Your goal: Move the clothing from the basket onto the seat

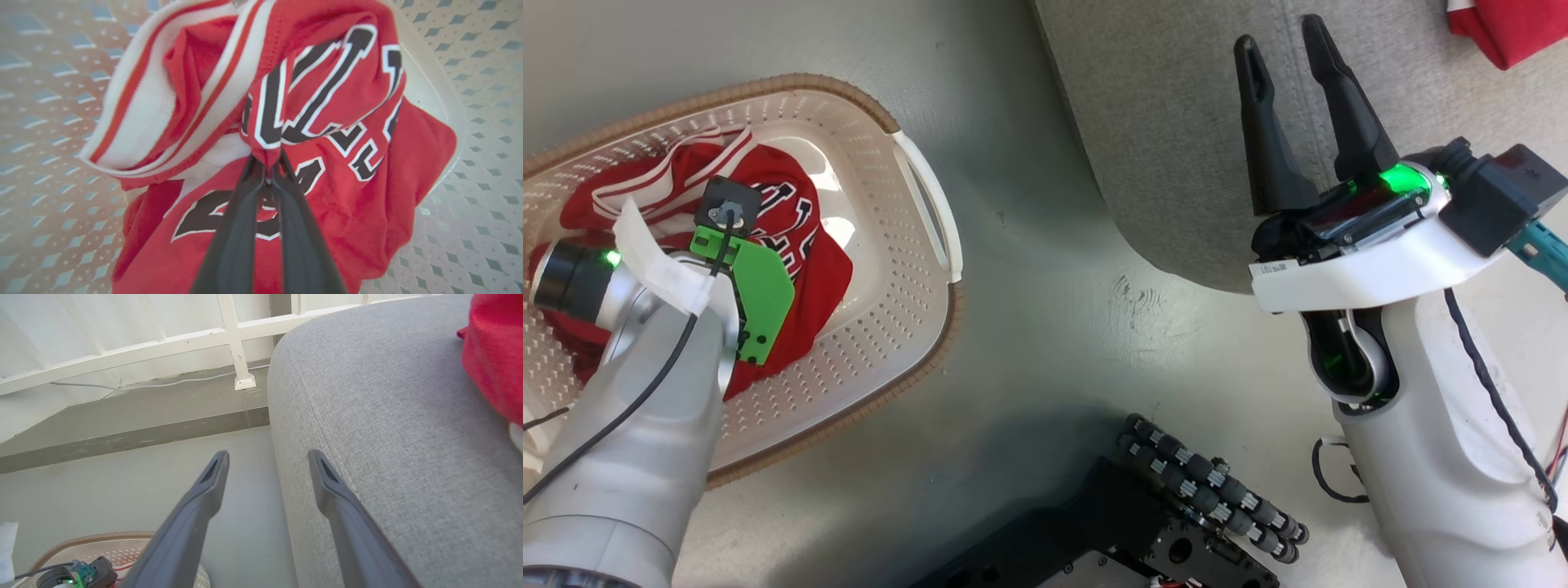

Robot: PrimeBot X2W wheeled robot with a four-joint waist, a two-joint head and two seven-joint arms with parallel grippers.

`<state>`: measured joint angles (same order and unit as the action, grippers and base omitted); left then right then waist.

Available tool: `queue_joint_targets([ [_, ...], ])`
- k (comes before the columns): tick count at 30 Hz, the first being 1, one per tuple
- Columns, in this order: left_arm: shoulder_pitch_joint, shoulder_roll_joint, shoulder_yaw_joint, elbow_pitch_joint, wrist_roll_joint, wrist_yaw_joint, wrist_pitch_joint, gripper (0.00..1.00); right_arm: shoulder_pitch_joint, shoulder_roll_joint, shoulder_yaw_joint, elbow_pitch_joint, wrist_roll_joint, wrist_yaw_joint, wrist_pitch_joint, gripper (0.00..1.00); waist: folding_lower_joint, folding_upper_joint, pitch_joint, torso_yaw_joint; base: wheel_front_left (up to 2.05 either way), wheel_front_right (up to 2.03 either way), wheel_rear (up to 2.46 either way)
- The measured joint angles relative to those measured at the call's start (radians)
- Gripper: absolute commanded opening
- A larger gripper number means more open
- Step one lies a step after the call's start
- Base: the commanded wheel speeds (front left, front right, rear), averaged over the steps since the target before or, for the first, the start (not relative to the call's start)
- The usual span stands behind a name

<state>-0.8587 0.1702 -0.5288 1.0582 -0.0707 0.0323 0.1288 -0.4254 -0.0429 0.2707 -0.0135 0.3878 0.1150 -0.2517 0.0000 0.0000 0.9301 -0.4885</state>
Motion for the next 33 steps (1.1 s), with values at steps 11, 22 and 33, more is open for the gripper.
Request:
queue_joint_targets([
  [11,-0.001,-0.101,0.002,-0.013,-0.034,-0.025,-0.096,0.0,0.0,-0.007,-0.033,0.023,-0.039,0.004,0.0,1.0,0.0,0.0,-0.055,0.039,0.0,0.0,0.0],
  [22,0.016,-0.123,0.01,-0.054,-0.105,-0.068,-0.235,0.0,0.004,-0.059,-0.06,0.063,-0.081,0.008,0.0,1.0,0.0,0.0,-0.147,0.137,0.0,0.0,0.0],
  [33,0.088,-0.129,0.041,-0.126,-0.191,-0.095,-0.361,0.0,0.042,-0.094,-0.075,0.123,-0.097,0.008,0.0,1.0,0.0,0.0,-0.266,0.244,0.0,0.0,0.0],
])
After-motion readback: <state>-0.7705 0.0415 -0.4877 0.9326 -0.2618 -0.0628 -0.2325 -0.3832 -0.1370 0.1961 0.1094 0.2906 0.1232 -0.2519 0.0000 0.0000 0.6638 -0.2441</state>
